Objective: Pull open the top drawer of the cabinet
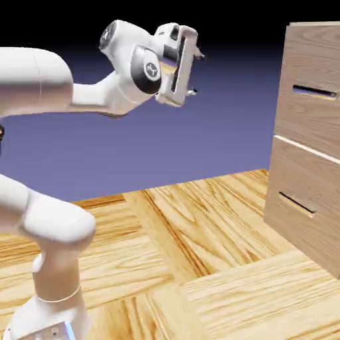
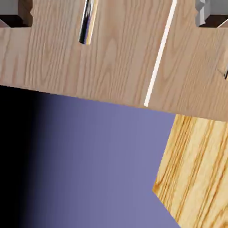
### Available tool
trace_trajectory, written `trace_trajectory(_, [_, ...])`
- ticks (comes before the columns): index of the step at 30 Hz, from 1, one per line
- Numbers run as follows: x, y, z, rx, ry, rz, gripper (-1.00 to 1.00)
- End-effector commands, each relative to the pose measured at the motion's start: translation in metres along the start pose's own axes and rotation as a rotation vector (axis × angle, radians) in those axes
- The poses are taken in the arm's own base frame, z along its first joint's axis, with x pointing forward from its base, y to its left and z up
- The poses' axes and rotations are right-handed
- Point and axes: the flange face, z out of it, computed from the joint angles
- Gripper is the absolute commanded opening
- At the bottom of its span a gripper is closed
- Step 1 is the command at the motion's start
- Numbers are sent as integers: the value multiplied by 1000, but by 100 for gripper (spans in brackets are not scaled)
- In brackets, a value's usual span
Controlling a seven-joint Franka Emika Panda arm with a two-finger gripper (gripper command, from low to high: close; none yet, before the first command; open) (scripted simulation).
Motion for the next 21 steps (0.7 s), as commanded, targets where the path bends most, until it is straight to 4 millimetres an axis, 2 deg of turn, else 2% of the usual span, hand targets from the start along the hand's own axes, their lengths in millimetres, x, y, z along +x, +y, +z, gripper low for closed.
trace_trajectory(1, [1,5,-4,-14,9,-61,0])
trace_trajectory(6, [0,31,-20,-89,39,-353,0])
trace_trajectory(12, [-11,61,-29,-185,33,-678,0])
trace_trajectory(17, [-28,84,-26,-257,-5,-931,0])
trace_trajectory(21, [-44,100,-15,-302,-54,-1123,0])
